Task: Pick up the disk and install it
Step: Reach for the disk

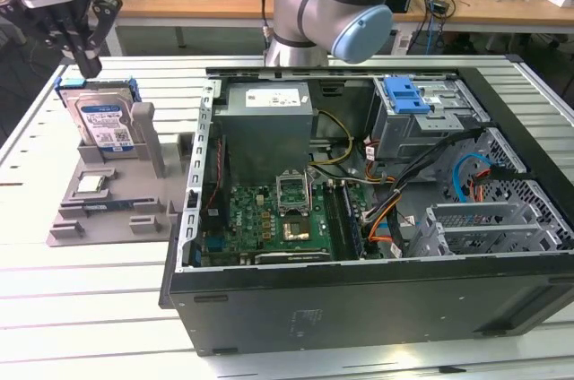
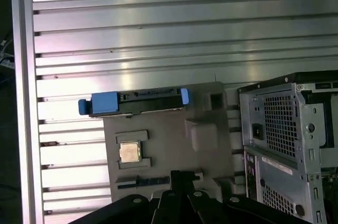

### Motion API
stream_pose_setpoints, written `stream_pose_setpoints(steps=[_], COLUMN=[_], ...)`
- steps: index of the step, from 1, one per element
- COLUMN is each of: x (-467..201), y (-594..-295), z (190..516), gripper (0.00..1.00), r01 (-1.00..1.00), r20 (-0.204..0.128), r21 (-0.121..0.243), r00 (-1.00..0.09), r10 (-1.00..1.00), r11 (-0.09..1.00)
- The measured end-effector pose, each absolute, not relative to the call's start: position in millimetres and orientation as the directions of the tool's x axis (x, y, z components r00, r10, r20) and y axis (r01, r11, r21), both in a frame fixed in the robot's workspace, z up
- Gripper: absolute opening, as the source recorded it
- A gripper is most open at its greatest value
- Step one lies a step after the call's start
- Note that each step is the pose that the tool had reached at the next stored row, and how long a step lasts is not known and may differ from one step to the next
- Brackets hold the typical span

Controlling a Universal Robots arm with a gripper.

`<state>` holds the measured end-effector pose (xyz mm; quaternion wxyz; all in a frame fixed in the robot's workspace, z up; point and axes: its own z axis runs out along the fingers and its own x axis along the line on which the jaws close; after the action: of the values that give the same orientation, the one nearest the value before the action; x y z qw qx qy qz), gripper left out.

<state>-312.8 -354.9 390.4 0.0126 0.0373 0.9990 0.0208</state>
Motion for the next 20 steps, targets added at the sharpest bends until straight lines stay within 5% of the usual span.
stream_pose_setpoints(steps=[20], x=[-365.8], y=[-341.1], z=[383.9], gripper=[0.1], r01=[0.074], r20=[-0.024], r21=[0.041], r00=[-0.997], r10=[0.075], r11=[0.996])
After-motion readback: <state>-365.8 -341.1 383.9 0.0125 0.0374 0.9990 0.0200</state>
